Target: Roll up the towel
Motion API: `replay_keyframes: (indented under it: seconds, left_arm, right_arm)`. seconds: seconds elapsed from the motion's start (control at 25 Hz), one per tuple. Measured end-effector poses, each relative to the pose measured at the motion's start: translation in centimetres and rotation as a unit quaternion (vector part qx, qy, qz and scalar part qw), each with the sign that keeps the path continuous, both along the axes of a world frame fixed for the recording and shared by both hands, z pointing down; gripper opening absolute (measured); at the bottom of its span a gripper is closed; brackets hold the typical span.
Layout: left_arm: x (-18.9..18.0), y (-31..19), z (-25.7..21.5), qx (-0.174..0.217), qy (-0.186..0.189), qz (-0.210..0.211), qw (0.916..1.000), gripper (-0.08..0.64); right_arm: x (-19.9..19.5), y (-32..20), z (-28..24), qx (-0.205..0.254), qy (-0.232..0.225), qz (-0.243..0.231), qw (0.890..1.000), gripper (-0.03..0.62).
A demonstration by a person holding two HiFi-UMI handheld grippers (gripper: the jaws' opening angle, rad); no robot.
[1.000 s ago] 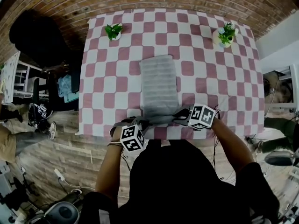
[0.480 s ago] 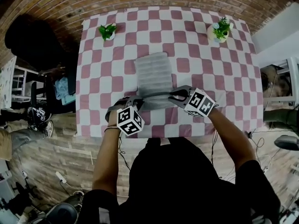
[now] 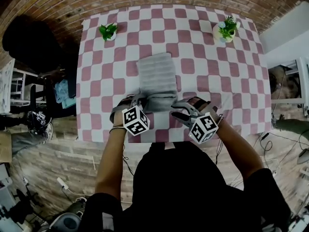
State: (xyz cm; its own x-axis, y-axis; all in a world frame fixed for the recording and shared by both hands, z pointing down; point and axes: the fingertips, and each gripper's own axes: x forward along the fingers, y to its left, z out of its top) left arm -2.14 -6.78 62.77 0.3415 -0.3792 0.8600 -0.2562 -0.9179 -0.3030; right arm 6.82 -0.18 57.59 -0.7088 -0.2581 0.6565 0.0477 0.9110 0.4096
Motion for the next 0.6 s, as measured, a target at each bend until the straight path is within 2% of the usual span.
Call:
replay_keyframes:
  seconds: [0.12,0.24,0.36,0.44,0.48,0.6]
  left_arm:
    - [-0.2,0.2,-0.2,0.007,0.003,0.001,1.0,0.032]
    - [-0.9,0.5,-1.0,0.03,0.001,-0.004,0.9995,0.047]
    - [-1.7,1.5,-3.2,0.057,0.021,-0.007,0.9981,0.143]
    - [-1.3,3.0,-4.0,0.06,0.038,0.015,0.9973,0.184]
    - [-1.0,3.8,-3.9,0.057,0.039,0.034,0.997,0.202]
    - [-0.1,5.2,-2.2,0.041,0.022,0.085,0.9953,0.231]
  right_arm:
    - [-0.4,-0.3,4.7,0.008,0.044,-0.004,0.999,0.213]
    - [-0.1,-1.4,6.6,0.009,0.067,0.007,0.998,0.214]
    - [-0.3,-1.9,6.9,-0.033,0.06,0.01,0.998,0.221]
    - [0.0,-2.2,6.8,-0.053,0.058,0.015,0.997,0.219]
    - [0.0,-2.5,6.7,-0.061,0.056,0.021,0.996,0.177]
    - [-0.2,-3.0,6.5,-0.092,0.05,0.031,0.994,0.169]
